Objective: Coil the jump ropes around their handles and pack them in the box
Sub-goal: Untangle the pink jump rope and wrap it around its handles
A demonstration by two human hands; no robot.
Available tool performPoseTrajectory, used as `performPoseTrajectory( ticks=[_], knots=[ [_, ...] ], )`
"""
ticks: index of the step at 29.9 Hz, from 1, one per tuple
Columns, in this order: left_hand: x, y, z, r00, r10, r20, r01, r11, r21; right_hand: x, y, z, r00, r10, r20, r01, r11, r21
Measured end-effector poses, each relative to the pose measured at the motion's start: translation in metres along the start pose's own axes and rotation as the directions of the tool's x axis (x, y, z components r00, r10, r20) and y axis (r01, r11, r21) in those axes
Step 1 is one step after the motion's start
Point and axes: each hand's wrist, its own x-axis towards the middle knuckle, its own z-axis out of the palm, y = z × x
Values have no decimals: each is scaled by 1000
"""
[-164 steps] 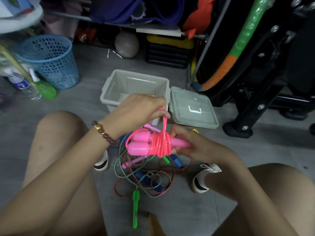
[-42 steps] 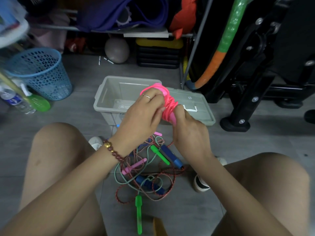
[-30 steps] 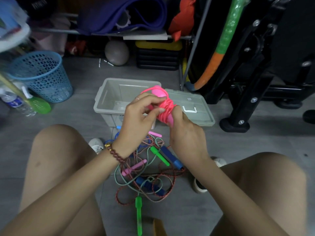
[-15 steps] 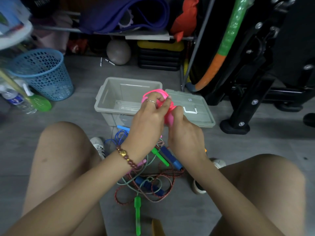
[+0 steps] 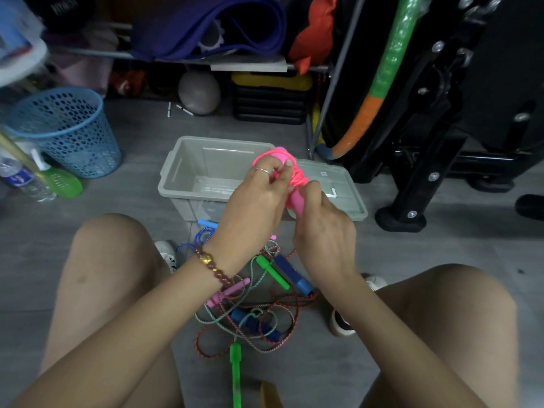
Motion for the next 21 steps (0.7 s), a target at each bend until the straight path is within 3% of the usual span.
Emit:
performPoseTrajectory(
  ticks=[4,10,14,17,21],
  knots=[
    [-2,-2,2,993,121,-3,-116,959,257,-2,-2,-1,1000,6,15,-6,999,-43],
    [3,-8,-2,983,174,-63,-159,968,195,-2,-3,0,1000,-18,-11,18,1000,-4],
    [4,-10,-5,976,198,-85,-188,975,116,-2,-8,-11,991,2,137,-30,979,200],
    [5,-11,-9,966,220,-136,-209,974,90,-3,-7,-13,963,-10,270,-129,861,492],
    [7,-13,-12,948,232,-218,-222,973,68,-4,-8,-12,960,-20,279,-151,803,576]
  ],
)
